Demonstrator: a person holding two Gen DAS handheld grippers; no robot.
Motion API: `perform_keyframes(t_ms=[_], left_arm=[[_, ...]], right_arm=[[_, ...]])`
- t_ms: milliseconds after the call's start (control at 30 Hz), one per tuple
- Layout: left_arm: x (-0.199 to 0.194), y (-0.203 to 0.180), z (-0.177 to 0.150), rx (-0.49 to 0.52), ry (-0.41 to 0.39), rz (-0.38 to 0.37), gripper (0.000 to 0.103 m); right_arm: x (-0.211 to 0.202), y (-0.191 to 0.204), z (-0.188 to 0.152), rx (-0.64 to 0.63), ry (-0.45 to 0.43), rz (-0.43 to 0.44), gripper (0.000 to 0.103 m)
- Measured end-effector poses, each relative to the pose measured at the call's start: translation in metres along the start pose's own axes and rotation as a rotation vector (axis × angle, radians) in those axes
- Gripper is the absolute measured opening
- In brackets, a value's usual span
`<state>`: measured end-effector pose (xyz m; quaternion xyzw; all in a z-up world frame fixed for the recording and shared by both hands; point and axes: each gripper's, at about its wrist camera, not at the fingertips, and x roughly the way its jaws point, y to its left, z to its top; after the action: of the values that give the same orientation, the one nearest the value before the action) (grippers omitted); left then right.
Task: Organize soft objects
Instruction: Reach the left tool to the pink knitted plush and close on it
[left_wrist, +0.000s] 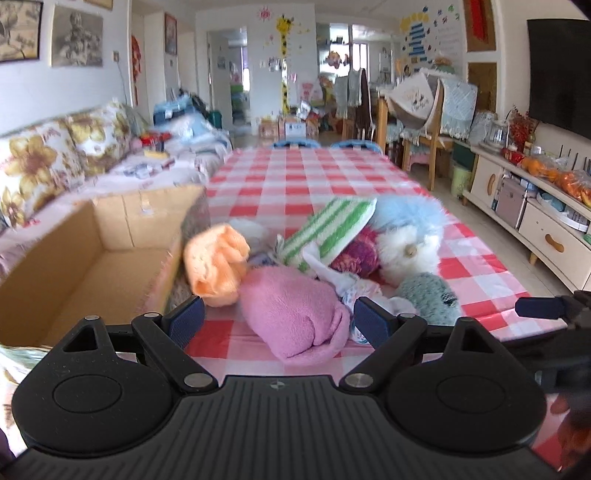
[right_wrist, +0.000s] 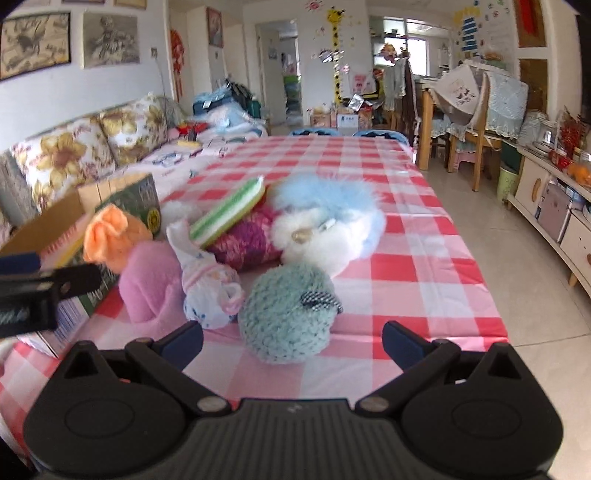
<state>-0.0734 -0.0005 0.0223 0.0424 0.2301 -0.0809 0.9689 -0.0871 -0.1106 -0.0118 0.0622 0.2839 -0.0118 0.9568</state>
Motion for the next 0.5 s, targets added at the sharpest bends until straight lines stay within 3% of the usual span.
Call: perform_keyframes(t_ms=[267,500], left_arm=[[0.016,0.008,-0.008,-0.044,0.091,-0.006,0.103],[0.003,0.014,-0.017,-0.107,0.136,-0.033,0.103]], right_arm=[[0.029,0.009,0.004,-0.063,0.03,-0.032,0.102],[0.055,0.006,0.008,-0.047,0.05,-0.045,0.102]])
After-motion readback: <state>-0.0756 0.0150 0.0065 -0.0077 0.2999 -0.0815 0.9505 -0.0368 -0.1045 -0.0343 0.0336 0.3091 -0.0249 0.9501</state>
